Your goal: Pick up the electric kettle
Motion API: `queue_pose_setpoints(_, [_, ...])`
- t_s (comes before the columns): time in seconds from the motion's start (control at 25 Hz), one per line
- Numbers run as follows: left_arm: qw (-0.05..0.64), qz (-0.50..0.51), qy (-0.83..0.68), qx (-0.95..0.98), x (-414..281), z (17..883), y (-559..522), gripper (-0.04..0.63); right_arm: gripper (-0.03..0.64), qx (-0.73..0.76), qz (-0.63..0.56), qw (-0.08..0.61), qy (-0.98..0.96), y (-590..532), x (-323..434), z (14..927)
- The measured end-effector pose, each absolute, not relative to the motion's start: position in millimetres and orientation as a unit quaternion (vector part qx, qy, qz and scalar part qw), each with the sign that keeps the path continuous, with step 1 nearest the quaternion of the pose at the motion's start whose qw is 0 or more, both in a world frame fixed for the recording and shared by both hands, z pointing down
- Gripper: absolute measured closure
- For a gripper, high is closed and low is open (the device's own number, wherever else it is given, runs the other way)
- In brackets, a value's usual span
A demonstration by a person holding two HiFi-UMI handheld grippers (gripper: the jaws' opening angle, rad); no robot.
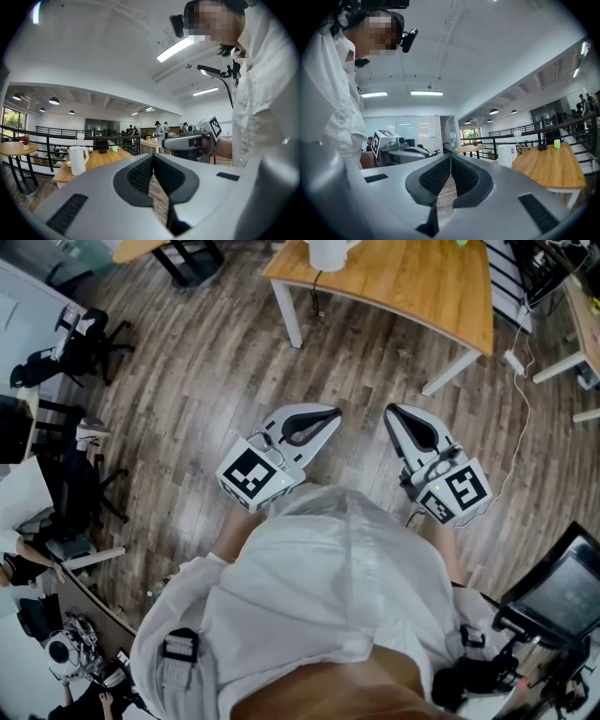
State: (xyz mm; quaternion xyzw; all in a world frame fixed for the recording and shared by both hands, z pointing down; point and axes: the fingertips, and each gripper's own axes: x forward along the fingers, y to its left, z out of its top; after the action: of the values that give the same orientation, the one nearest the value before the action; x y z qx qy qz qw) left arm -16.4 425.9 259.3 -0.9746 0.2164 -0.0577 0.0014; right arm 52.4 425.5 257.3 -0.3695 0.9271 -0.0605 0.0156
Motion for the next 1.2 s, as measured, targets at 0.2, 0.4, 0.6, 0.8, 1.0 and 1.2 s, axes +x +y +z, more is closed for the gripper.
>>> queue_pose_setpoints(0.2, [-0.004,-0.065,0.216,-0.974,-9.2,268.2,412.5,0.589,0.604,-0.374,-0.071,0.018,0.925,412.1,64.5,263.9])
queue_pose_setpoints(0.4, [0.000,-0.063,0.212,-0.975,-2.6,267.0,389.1,0.589,0.604,-0.381,-0.076,0.021,0.921,392.2,72.9,264.6])
queue_pose_setpoints(0.6, [0.001,-0.060,0.208,-0.976,-7.8,267.2,360.3,0.589,0.604,-0.383,-0.078,0.025,0.920,364.2,66.3,264.2])
queue_pose_setpoints(0.8, [0.003,-0.052,0.209,-0.976,-18.0,258.4,308.5,0.589,0.604,-0.381,-0.068,0.026,0.922,314.8,55.5,255.0])
queue_pose_setpoints(1.0, [0.006,-0.058,0.201,-0.978,-27.8,261.3,248.8,0.589,0.604,-0.389,-0.071,0.029,0.918,255.0,47.4,257.0])
queue_pose_setpoints(1.2, [0.012,-0.051,0.193,-0.980,-52.4,251.2,203.1,0.589,0.604,-0.393,-0.064,0.031,0.917,211.2,22.9,248.3])
